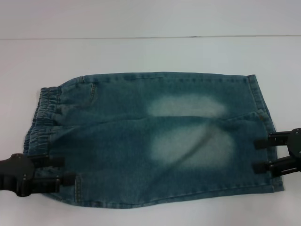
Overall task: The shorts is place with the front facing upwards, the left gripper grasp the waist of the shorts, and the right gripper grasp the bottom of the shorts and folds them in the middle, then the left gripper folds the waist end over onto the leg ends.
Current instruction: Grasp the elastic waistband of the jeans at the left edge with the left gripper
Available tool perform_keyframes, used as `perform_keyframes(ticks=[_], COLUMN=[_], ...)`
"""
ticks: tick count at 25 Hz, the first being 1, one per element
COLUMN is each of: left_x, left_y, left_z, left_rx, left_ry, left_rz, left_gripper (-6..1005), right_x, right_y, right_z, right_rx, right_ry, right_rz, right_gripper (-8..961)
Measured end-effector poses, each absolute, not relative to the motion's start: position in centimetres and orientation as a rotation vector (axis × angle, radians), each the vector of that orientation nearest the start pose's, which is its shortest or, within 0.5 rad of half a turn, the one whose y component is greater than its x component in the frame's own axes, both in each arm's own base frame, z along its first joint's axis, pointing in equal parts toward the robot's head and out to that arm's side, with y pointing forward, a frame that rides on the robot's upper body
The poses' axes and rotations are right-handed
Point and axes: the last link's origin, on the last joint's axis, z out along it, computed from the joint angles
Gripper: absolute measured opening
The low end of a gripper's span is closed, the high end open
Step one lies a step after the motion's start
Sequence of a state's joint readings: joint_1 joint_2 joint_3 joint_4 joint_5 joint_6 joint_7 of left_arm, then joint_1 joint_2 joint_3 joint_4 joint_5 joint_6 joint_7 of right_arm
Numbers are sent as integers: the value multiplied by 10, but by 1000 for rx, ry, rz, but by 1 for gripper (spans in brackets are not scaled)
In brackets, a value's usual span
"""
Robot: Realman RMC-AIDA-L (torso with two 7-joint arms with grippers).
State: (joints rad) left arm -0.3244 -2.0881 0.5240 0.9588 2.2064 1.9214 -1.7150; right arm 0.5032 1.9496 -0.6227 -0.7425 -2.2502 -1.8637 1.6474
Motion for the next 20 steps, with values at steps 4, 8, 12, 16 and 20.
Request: perform_keyframes(ticks=[4, 8, 12, 16, 20], left_x=[-309, -308, -308, -310, -321], left_y=[247, 247, 247, 246, 246], left_z=[52, 51, 50, 53, 72], left_rx=[-2725, -2738, -2739, -2730, -2667], left_ry=[-1147, -1153, -1155, -1169, -1244], left_rz=[-590, -586, -586, -575, -489], left_gripper=[812, 810, 808, 805, 802], right_x=[293, 292, 291, 291, 291], right_y=[296, 296, 297, 298, 298], right_z=[58, 57, 57, 57, 57], right_rx=[-2921, -2923, -2924, -2920, -2918], right_ry=[973, 969, 967, 965, 965], right_rz=[453, 454, 455, 454, 452], right_gripper=[946, 946, 946, 947, 947])
